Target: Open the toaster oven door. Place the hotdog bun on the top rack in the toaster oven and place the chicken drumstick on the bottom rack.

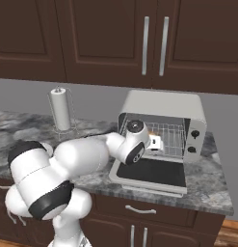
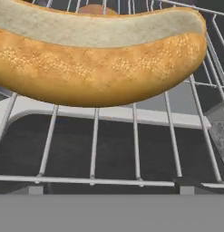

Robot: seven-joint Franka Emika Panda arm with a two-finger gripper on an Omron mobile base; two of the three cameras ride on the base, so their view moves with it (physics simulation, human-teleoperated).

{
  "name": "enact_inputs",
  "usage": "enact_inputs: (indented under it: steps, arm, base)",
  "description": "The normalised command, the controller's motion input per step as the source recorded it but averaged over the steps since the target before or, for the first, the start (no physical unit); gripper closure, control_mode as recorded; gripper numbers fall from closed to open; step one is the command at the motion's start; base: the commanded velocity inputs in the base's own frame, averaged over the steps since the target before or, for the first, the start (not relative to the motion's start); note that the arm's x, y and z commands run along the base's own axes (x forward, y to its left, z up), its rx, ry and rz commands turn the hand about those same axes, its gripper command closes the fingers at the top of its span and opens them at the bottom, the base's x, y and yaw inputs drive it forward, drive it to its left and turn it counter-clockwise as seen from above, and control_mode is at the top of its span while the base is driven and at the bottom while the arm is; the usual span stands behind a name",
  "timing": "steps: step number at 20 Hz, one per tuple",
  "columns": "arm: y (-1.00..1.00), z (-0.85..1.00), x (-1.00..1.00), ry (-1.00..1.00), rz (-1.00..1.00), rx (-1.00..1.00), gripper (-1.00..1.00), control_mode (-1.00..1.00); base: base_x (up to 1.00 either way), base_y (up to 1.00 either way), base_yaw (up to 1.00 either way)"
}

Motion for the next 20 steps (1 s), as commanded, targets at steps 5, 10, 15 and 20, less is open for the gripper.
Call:
enact_inputs:
  steps: [5, 10, 15, 20]
  arm:
    - [0.0, 0.0, 0.47, -0.04, 0.0, 0.07, -1.0, -1.0]
    - [0.0, 0.05, 0.42, -0.02, 0.0, 0.06, -1.0, -1.0]
    - [0.0, 0.04, 0.38, 0.0, 0.0, 0.07, -1.0, -1.0]
    - [0.0, 0.0, 0.42, 0.0, 0.0, 0.07, -1.0, -1.0]
  base:
    - [0.0, 0.0, 0.0]
    - [0.0, 0.0, 0.0]
    - [0.0, 0.0, 0.0]
    - [0.0, 0.0, 0.0]
